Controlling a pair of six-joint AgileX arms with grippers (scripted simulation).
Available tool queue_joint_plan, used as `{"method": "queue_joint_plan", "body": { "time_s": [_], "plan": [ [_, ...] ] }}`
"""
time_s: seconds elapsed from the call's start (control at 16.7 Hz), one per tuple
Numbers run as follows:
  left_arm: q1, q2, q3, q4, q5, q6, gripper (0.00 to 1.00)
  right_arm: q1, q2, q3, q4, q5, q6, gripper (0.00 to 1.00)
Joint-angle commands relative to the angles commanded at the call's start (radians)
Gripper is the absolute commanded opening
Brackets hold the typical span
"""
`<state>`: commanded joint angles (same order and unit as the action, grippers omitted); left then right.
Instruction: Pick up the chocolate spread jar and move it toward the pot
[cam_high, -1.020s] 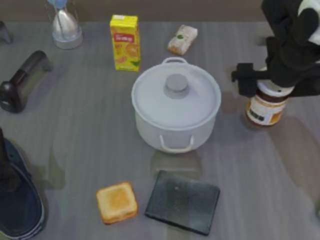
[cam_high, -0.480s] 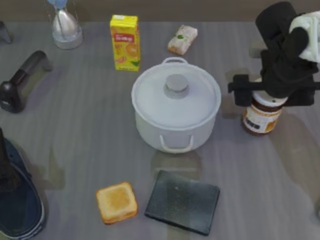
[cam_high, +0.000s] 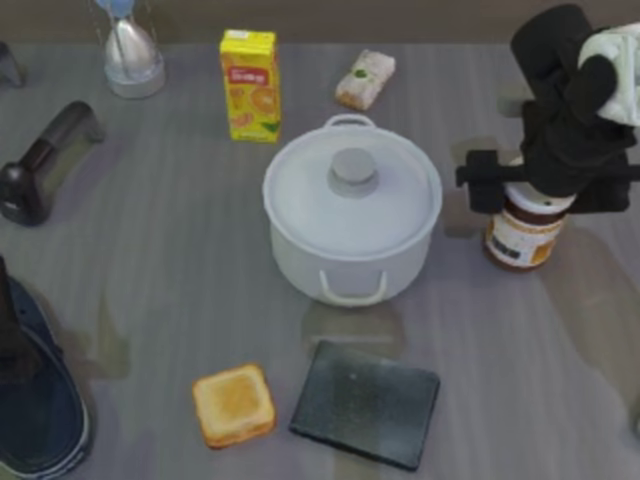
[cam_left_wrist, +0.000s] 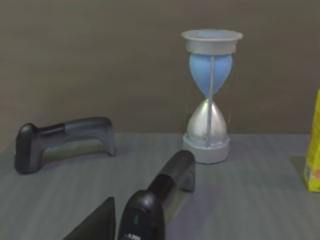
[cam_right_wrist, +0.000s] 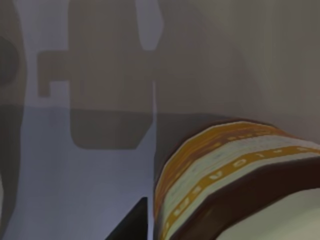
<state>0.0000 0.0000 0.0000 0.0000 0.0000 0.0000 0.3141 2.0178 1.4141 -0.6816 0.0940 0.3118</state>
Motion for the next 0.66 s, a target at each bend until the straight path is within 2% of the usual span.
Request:
{"method": "queue_joint_plan", "body": {
  "time_s": [0.3, 0.66],
  "plan": [
    [0.000, 0.000, 0.000, 0.000, 0.000, 0.000, 1.00, 0.000, 0.000, 0.000, 0.000, 0.000, 0.000, 0.98],
    [0.000, 0.000, 0.000, 0.000, 0.000, 0.000, 1.00, 0.000, 0.000, 0.000, 0.000, 0.000, 0.000, 1.00]
  ]
}}
